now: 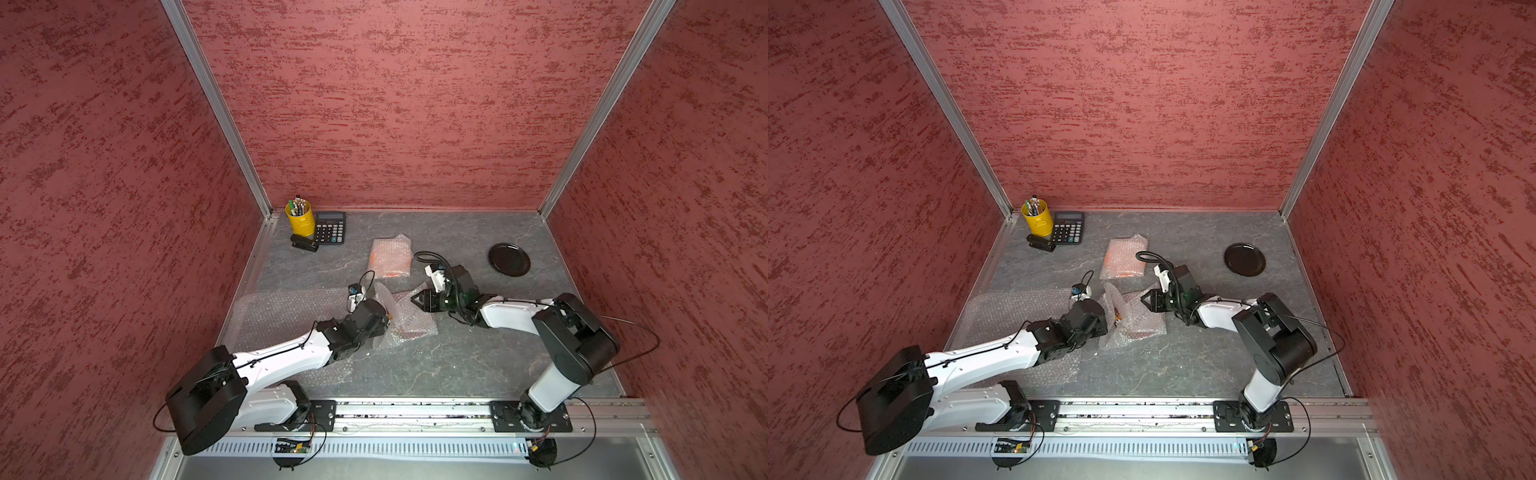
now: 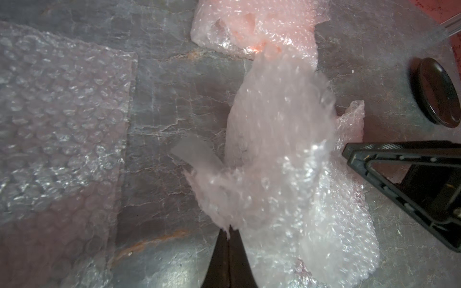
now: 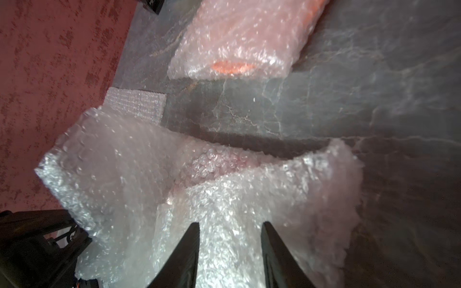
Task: Unpack dinner plates from bubble wrap
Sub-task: Unwrap the bubble wrap at the center of the board.
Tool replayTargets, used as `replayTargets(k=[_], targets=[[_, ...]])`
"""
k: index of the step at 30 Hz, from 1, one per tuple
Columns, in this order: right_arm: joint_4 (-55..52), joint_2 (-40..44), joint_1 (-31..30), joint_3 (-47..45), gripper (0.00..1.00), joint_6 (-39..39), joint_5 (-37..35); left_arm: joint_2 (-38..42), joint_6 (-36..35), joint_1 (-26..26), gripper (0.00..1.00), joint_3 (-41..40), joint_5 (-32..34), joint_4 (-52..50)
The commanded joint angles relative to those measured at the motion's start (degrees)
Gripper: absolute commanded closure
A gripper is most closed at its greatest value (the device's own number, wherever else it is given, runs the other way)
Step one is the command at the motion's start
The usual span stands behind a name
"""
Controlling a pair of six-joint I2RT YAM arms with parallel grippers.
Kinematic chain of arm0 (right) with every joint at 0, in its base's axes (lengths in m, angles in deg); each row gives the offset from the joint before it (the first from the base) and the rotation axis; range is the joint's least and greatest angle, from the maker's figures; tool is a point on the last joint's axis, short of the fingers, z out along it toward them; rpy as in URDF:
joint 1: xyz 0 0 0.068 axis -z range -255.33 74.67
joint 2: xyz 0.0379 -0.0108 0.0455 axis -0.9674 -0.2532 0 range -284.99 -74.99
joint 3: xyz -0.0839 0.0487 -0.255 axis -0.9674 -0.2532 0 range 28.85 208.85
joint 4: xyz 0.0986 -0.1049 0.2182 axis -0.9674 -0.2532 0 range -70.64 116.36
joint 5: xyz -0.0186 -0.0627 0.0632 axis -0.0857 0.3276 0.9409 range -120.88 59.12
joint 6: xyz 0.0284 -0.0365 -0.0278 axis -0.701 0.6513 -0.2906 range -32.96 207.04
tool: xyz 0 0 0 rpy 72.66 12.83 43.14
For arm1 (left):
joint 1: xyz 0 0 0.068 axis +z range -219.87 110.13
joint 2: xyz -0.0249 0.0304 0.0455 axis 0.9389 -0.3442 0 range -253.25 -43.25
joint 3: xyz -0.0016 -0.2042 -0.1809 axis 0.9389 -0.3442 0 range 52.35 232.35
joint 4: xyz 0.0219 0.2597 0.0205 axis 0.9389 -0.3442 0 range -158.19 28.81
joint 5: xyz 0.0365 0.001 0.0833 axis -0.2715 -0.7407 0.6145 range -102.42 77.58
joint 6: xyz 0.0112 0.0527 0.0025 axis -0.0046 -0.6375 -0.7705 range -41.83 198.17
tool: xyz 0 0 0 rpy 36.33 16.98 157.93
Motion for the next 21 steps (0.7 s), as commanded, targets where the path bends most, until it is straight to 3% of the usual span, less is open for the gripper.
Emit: replayTargets(k=[1,5,9,21], targets=[[-1.9,-1.5,-1.0,1.8,0.57,1.4,-0.4,1.4,2.3,0.4,0.89,-0.7,1.2,-0.4],[-3.0,-2.6,-1.6,2.7,0.58,1.8,-1.2,3.3,2.8,0.3,0.69,-1.5,2.6,-2.0],[-3.6,-2.6,-2.1,2.9,0.58,2.0,-1.8,6.3,2.2,1.2,0.61,-1.7,4.7,-5.8],[-4.1,-2.7,-3.7,6.2,0.56,2.9,-0.5,17.6,-9.6,6.0,0.55,3.7,5.5,-14.5]])
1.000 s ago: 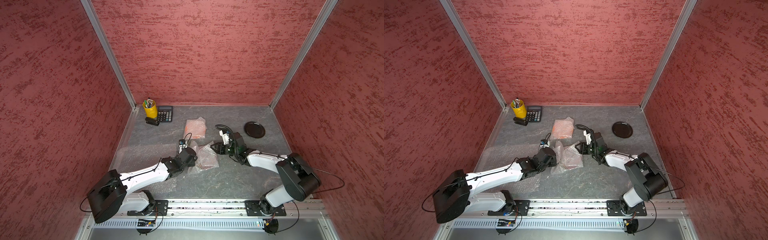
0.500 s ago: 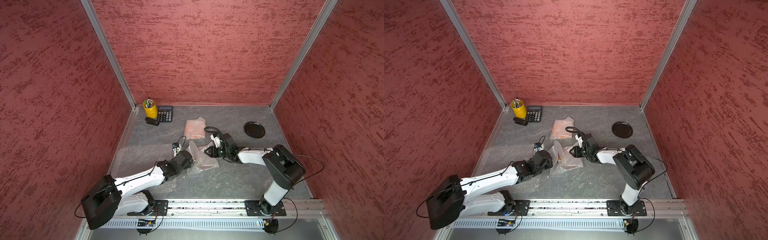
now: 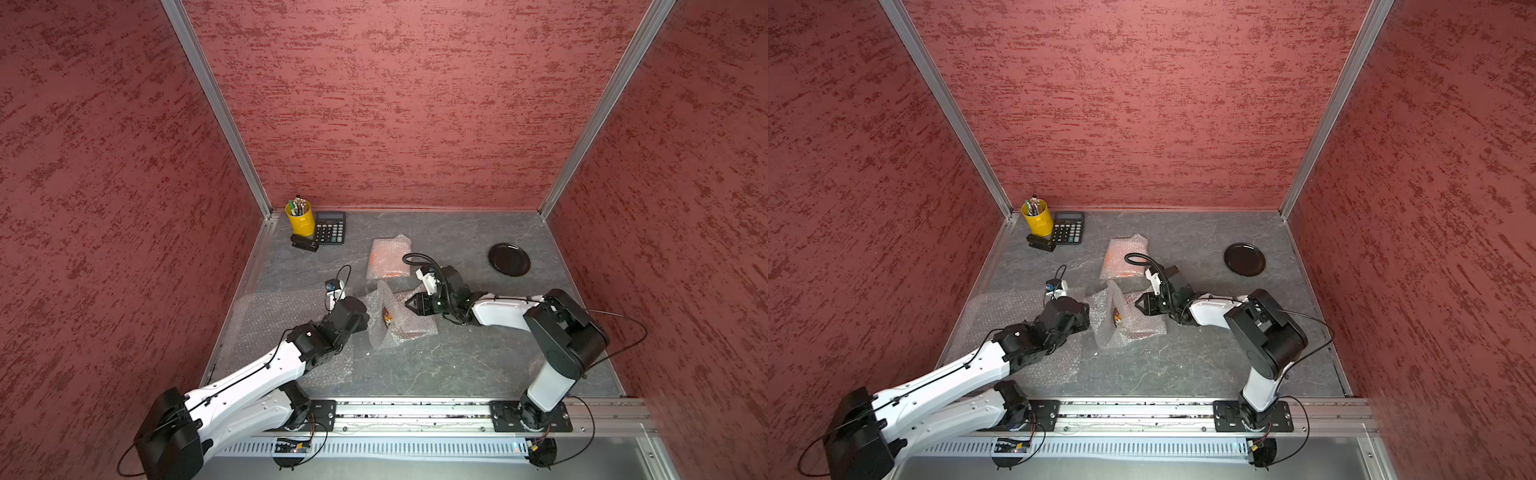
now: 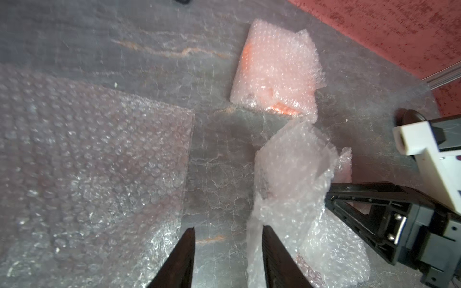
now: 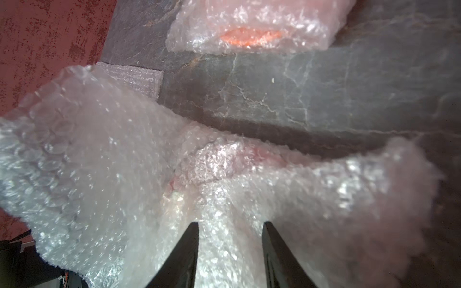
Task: Unpack dinner plates from bubble wrap
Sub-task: Unwrap the bubble wrap at the center of the board.
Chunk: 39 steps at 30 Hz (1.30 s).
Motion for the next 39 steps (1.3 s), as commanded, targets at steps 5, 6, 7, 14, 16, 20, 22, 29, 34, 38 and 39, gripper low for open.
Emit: replayTargets(k=[5,6,7,14,16,20,22,29,34,38,39], targets=[[-0.1,-2.7,-2.0,5.6,0.56,0.7,0.8,2.9,-8.4,4.6,0.55,3.3,-6.9,-2.1],[-0.1,-3.2,-2.3,6.2,0.56,0.8,1.2,3.2,-9.1,5.4,0.55,3.3,-9.0,-1.6],[-0.1,-3.7,-2.7,6.9,0.56,0.8,1.4,3.6,-9.7,6.2,0.55,3.2,-10.9,-1.0],[0.8,-6.3,-5.0,10.5,0.61,0.5,3.6,7.8,-11.3,13.1,0.55,2.3,-23.4,2.4],[1.2,-6.9,-5.6,11.2,0.62,0.3,4.0,8.0,-12.4,14.0,0.55,3.0,-24.8,1.8],[1.6,-8.2,-6.7,12.8,0.61,0.0,4.8,7.2,-14.8,14.8,0.55,5.3,-26.7,0.1],[1.8,-8.9,-7.2,13.6,0.61,-0.3,5.0,6.7,-15.4,15.1,0.55,6.1,-27.4,-0.1],[2.2,-11.6,-8.2,15.2,0.59,-1.1,5.5,4.0,-16.0,15.8,0.55,7.0,-29.7,0.3],[3.0,-12.0,-8.4,14.9,0.6,-1.8,5.1,-2.4,-15.8,17.4,0.57,8.0,-35.0,1.2],[3.6,-12.2,-8.4,14.5,0.62,-2.4,5.0,-8.4,-14.0,18.9,0.62,7.5,-39.2,5.5],[3.8,-12.3,-8.4,14.5,0.62,-2.5,5.1,-9.9,-13.7,19.5,0.64,7.3,-40.9,7.2]])
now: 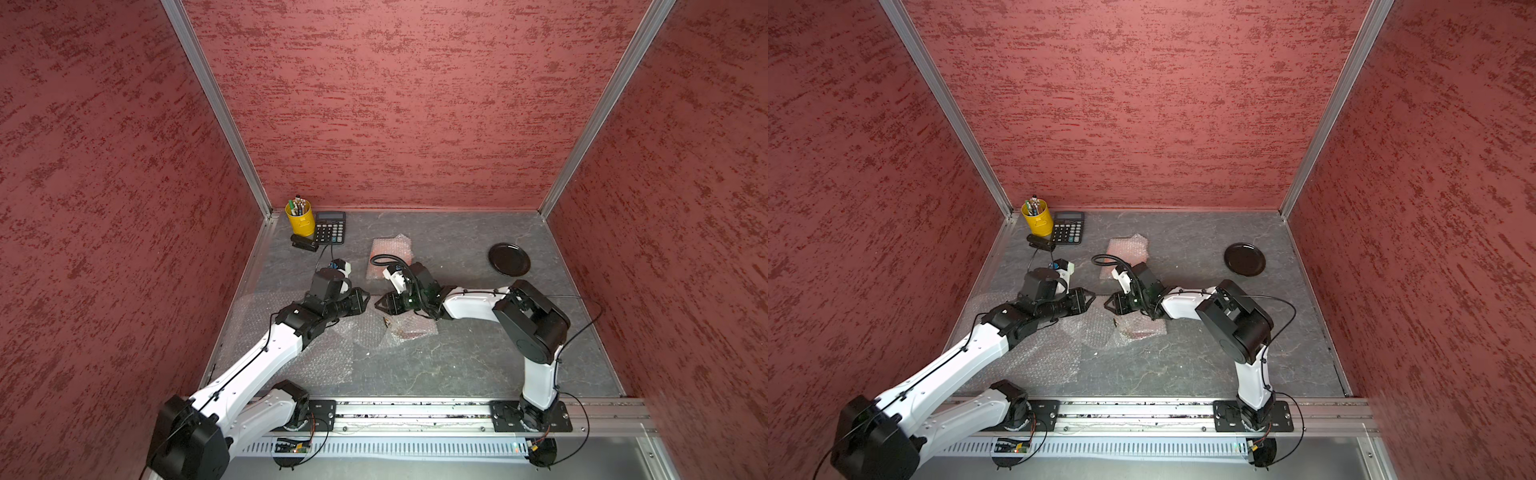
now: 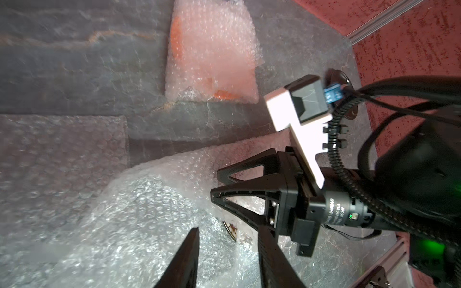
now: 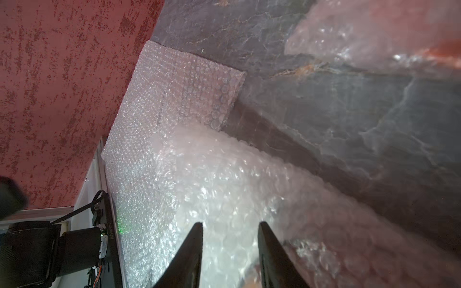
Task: Unpack dinner plates from bubble wrap
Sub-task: Unwrap the bubble wrap at the center of the board.
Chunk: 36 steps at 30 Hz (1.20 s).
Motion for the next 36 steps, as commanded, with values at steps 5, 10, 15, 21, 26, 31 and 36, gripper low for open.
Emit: replayTargets(k=[5,10,15,21,26,31,36], targets=[[2.4,-0.6,-0.4,0.3,0.62,-1.2,0.3,-11.0,2.3,3.2,0.75,0.9,-11.0,12.0],[2.3,-0.2,-0.4,0.2,0.62,-1.2,0.0,-18.0,3.7,4.9,0.83,1.1,-12.8,17.1],[1.9,0.6,-0.3,0.1,0.62,-0.9,-0.2,-22.0,5.6,5.8,0.87,-0.6,-11.8,21.0],[0.2,3.5,-0.4,-0.2,0.6,0.3,-1.9,-27.2,6.4,6.4,0.89,-2.2,-11.6,24.0],[-1.7,5.8,-0.4,-0.9,0.57,1.2,-4.9,-30.9,6.4,6.3,0.91,-3.2,-11.6,24.8],[-4.9,8.0,-0.5,-2.1,0.56,2.1,-8.0,-32.7,6.8,6.0,0.91,-4.6,-12.2,26.4],[-7.7,9.9,-0.9,-3.8,0.56,3.2,-10.5,-33.3,6.9,5.5,0.91,-5.2,-12.1,26.6]])
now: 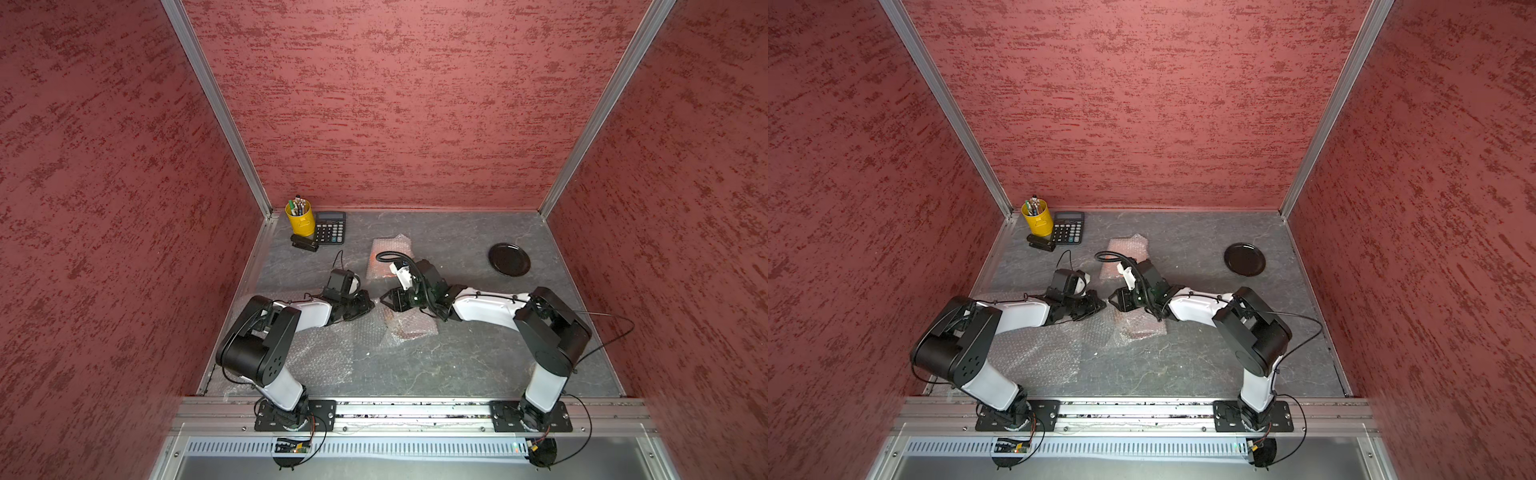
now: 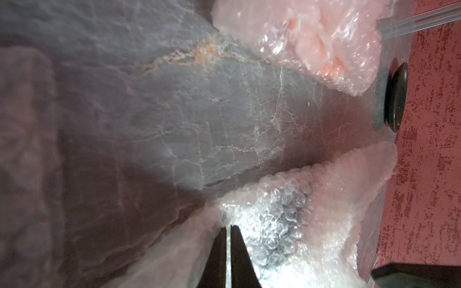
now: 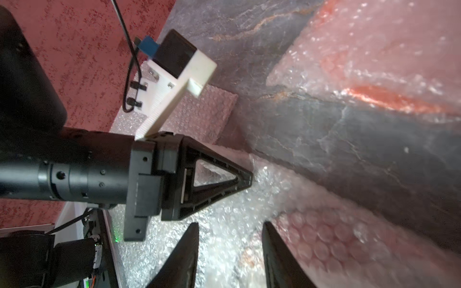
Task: Unpack dinner plates from bubble wrap
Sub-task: Unwrap the bubble wrap at the center of the board.
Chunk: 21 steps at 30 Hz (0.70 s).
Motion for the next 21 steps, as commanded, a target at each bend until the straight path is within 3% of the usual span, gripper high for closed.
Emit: replayTargets(k=[1,16,21], targets=[[-3.7,1.9,-1.0,-1.1,0.56,1.6,-3.6,-1.3,0.2,-0.4,0.91,-1.4,0.1,0.0],[-8.7,-0.2,-3.5,-0.6,0.59,3.1,-11.7,-0.8,-0.1,-1.0,0.91,-1.9,1.8,-1.5],[-9.1,-0.9,-4.0,-0.9,0.66,3.4,-12.6,-0.5,-0.1,-1.1,0.91,-2.2,1.9,-1.7]])
